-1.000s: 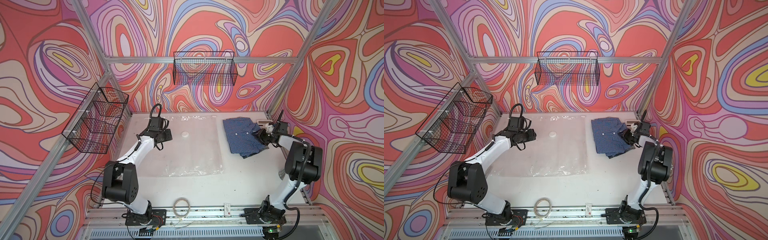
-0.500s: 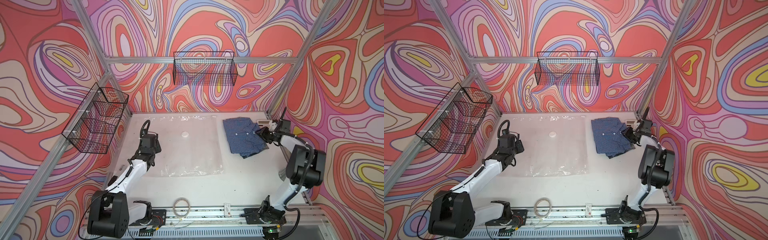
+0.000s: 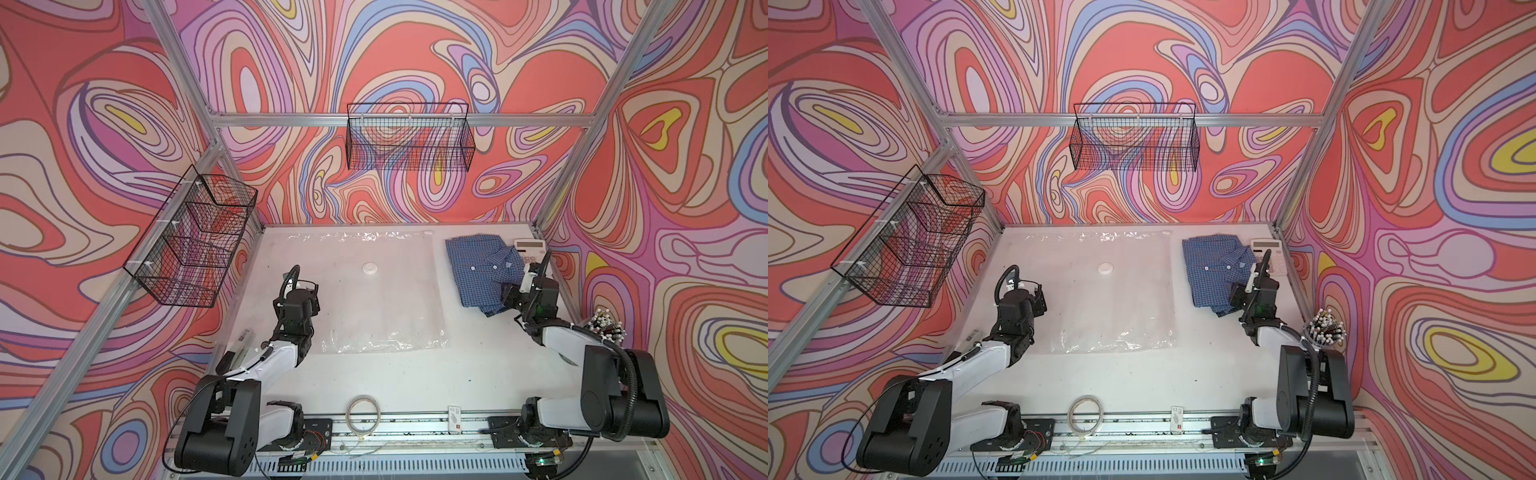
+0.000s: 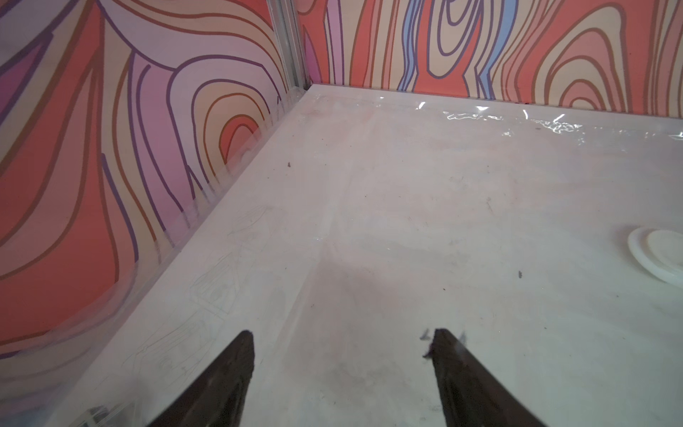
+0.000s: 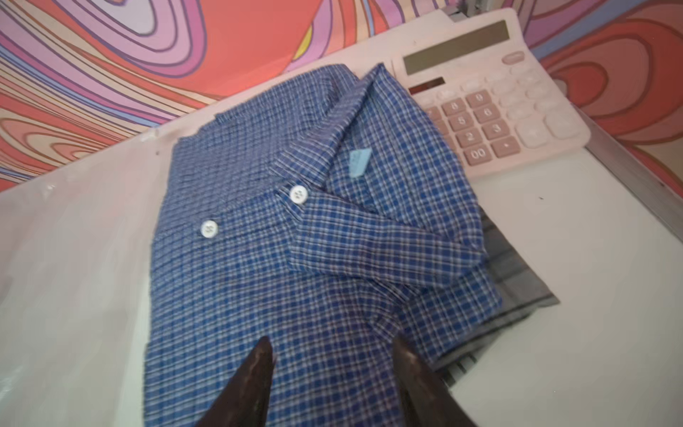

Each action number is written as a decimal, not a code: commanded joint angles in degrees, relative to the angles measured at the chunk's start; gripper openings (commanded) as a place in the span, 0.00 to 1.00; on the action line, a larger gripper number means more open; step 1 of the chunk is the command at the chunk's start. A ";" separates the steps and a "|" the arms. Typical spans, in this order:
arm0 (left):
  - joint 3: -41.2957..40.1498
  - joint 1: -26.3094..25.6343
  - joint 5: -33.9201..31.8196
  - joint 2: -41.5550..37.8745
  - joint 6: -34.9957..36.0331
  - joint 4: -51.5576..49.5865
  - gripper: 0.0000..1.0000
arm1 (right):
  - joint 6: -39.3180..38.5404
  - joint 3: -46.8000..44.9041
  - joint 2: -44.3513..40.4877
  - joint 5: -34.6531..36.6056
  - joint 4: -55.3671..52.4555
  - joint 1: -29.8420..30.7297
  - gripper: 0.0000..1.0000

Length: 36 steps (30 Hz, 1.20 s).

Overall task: Take the shirt out of the vacuum bag
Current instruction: Reset both arms

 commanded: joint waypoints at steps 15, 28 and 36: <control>-3.55 1.80 8.94 14.44 7.15 24.62 0.83 | -7.75 -4.77 16.71 -1.06 36.26 3.00 0.62; -2.81 2.62 9.18 16.09 6.62 24.83 1.00 | -8.69 -3.28 17.81 2.89 34.68 4.97 0.99; -3.62 2.02 8.65 16.68 7.37 27.33 1.00 | -8.61 -3.28 17.82 2.82 34.76 5.00 0.98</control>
